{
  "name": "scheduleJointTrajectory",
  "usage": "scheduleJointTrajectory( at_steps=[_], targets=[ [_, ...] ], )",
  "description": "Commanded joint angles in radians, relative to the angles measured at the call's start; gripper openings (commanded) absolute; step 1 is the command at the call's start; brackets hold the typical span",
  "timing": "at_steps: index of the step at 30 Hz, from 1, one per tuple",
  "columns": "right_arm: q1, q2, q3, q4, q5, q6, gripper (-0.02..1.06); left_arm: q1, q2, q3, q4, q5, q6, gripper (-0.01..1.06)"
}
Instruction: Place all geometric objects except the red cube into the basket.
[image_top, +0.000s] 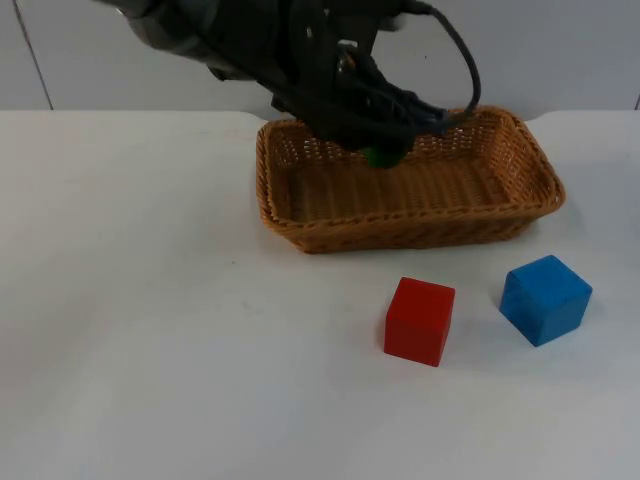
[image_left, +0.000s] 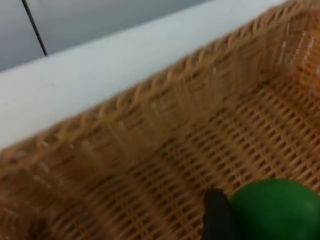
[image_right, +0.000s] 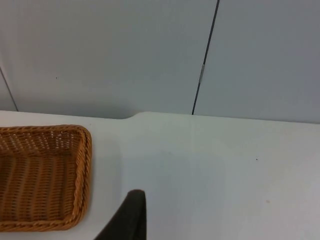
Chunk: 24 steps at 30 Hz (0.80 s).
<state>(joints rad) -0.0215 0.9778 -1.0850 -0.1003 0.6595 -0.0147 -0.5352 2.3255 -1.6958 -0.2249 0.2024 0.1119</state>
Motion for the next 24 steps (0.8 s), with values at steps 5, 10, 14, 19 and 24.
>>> scheduleJointTrajectory(
  at_steps=[5, 10, 14, 19, 24],
  targets=[
    [-0.003, -0.009, -0.012, -0.006, -0.012, -0.006, 1.04, -0.013, 0.008, -0.006, 0.001, -0.005, -0.012, 0.43],
    [-0.003, -0.009, -0.012, -0.004, -0.012, -0.012, 1.04, -0.013, -0.013, -0.008, 0.004, 0.056, 0.001, 1.03],
    [-0.003, -0.006, -0.012, -0.002, 0.0, -0.022, 1.04, -0.013, -0.076, -0.012, 0.012, 0.152, 0.046, 1.03],
    [-0.003, -0.006, -0.012, 0.009, 0.011, -0.053, 1.04, -0.011, -0.236, -0.012, 0.101, 0.247, 0.032, 1.03],
    [-0.003, -0.005, -0.012, 0.131, 0.034, -0.131, 1.04, 0.069, -0.482, 0.061, 0.132, 0.211, -0.075, 1.03]
  ],
)
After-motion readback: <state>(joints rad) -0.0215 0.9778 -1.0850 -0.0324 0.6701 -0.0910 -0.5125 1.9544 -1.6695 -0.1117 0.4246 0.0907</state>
